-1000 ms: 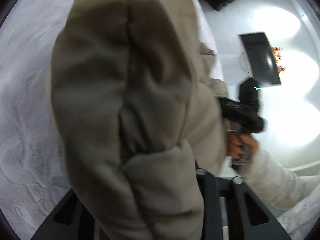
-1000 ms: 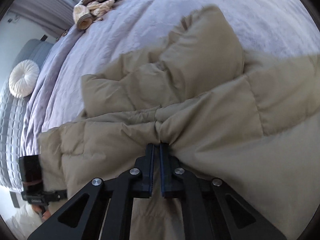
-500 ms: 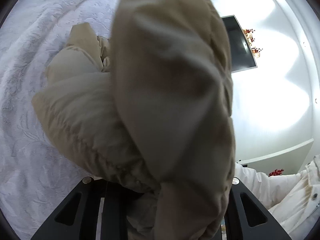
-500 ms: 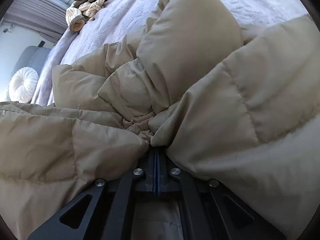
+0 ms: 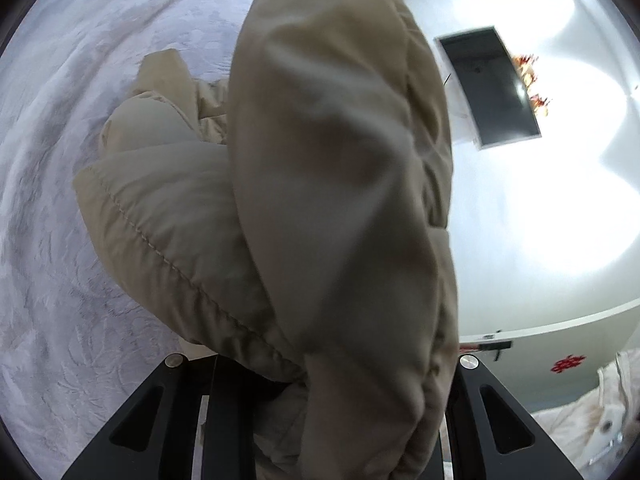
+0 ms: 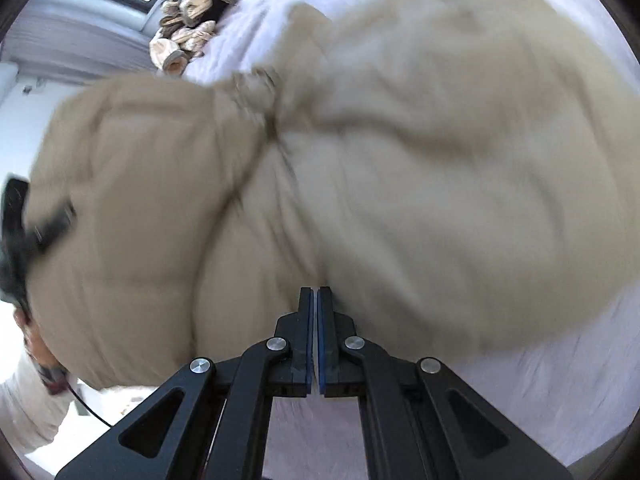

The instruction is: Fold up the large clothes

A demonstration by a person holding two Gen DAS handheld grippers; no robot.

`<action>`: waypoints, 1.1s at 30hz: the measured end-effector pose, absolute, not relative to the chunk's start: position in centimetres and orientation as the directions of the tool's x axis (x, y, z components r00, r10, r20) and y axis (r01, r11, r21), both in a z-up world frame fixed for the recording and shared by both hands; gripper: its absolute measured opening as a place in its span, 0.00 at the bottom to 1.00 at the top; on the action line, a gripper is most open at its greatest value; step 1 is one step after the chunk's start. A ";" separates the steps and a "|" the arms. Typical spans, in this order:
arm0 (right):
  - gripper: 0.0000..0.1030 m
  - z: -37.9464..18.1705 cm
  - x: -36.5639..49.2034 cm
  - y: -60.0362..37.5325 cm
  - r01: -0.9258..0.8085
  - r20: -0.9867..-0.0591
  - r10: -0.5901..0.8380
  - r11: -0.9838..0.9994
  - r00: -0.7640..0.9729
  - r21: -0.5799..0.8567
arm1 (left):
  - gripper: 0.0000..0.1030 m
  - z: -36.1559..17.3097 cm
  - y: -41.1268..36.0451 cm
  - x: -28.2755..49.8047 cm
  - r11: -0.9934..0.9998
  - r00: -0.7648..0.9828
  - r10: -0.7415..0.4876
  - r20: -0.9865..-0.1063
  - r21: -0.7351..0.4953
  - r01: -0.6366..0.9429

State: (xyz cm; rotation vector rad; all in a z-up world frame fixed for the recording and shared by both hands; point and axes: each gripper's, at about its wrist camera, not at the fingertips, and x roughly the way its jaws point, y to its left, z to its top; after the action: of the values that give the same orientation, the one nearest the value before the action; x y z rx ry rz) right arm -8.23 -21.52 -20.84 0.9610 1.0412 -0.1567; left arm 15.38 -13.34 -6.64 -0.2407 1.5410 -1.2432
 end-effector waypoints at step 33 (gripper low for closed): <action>0.51 -16.9 -25.9 -28.3 0.594 -0.704 0.071 0.480 0.707 0.645 | 0.74 -8.5 -44.0 -2.7 0.347 -0.442 -0.596 -0.671 -0.711 0.611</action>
State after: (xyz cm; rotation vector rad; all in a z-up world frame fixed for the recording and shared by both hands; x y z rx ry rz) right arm -25.90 -28.27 -16.92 1.0383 0.7433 -0.3578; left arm -2.67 -44.00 -8.46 0.0151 1.5009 -1.3652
